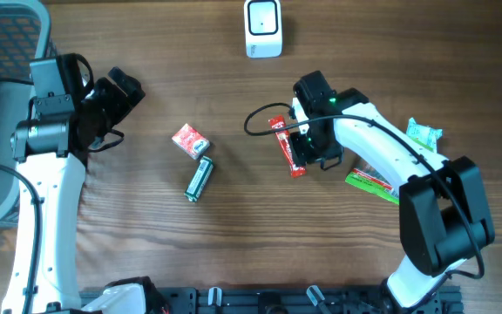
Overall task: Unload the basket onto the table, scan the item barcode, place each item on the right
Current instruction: 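Carry the Nescafe stick rightward with the right gripper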
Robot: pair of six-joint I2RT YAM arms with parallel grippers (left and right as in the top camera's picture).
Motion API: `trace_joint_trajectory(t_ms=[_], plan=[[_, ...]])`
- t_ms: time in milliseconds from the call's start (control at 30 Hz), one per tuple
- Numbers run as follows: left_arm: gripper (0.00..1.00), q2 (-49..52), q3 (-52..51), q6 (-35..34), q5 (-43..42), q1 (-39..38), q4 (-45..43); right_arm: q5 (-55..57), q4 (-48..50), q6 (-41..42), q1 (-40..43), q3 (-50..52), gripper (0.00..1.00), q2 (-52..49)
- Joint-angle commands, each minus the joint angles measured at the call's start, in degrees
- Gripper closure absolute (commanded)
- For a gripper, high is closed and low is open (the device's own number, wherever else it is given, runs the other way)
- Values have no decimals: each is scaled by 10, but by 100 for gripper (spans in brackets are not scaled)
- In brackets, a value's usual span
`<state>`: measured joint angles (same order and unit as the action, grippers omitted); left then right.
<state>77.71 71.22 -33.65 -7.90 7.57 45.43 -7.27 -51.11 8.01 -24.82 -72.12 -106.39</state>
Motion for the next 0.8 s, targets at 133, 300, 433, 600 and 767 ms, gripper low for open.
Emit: trace_joint_trajectory(t_ms=[133, 300, 433, 600, 767], plan=[[0, -6, 0, 4, 5, 1, -1, -5, 24, -3, -26, 17, 55, -1], [0, -6, 0, 4, 5, 1, -1, 2, 59, -3, -26, 44, 55, -1], [0, -6, 0, 4, 5, 1, -1, 30, 84, -3, -26, 59, 56, -1], [0, -6, 0, 4, 5, 1, -1, 48, 96, -3, -26, 60, 61, -1], [0, -6, 0, 4, 5, 1, -1, 57, 108, 0, -26, 61, 62, -1]])
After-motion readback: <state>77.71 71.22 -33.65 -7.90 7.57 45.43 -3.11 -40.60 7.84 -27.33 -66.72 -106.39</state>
